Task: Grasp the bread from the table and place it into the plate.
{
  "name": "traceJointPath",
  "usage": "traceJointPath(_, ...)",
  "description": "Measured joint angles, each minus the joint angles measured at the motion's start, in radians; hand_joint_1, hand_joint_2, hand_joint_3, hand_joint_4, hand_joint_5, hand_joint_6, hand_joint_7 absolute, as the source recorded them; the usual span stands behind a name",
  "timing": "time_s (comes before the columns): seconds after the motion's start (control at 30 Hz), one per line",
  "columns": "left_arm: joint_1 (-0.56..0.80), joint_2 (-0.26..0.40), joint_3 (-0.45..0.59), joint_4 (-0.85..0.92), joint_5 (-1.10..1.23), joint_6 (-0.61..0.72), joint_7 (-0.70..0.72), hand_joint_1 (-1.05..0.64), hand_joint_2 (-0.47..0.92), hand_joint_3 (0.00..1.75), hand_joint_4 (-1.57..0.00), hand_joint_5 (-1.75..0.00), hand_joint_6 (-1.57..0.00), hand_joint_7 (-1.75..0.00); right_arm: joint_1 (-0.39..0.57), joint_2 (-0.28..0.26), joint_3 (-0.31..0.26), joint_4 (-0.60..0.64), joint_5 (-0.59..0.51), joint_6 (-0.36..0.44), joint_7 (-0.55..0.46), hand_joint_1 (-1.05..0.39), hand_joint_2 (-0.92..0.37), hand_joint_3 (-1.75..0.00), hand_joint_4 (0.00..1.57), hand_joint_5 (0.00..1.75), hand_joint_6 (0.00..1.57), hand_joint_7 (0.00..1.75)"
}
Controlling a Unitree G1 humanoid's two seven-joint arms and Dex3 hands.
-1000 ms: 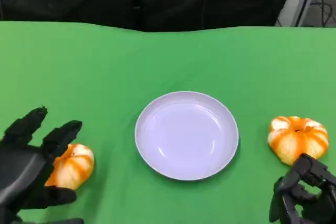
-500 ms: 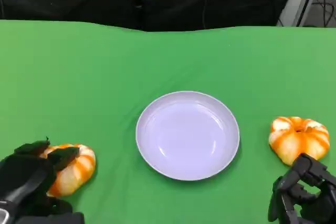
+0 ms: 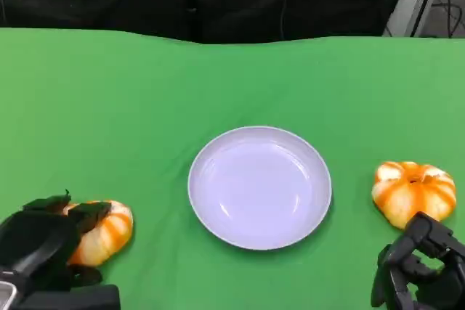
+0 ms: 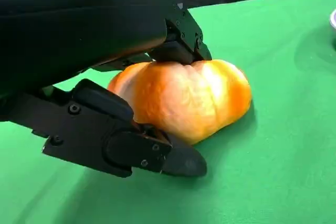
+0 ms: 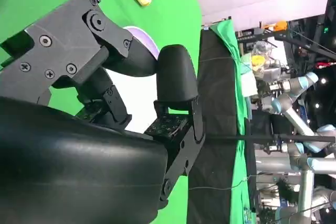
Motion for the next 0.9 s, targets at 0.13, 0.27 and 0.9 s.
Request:
traceJointPath(0.13, 0.000, 0.000, -0.002, -0.005, -0.028, 0.004, 0.000, -0.30, 0.92, 0.27, -0.74, -0.08, -0.74, -0.06, 0.001, 0.000, 0.000, 0.000, 0.000, 0.000, 0.000, -0.14, -0.53, -1.25, 0.90, 1.75, 0.78, 1.62)
traceJointPath(0.27, 0.009, 0.000, -0.001, -0.033, -0.063, 0.014, -0.013, -0.11, 0.92, 0.20, -0.89, -0.87, -1.12, -0.25, 0.001, 0.000, 0.000, 0.000, 0.001, 0.000, 0.000, -0.13, -0.53, -1.25, 0.90, 1.75, 0.78, 1.61)
traceJointPath(0.9, 0.060, 0.011, 0.018, -0.191, -0.156, 0.042, -0.070, -0.08, 0.92, 0.19, -0.58, -1.75, -0.43, -1.75, 0.000, -0.001, -0.002, 0.000, 0.000, -0.002, 0.001, -0.14, -0.53, -1.25, 0.89, 1.75, 0.76, 1.64)
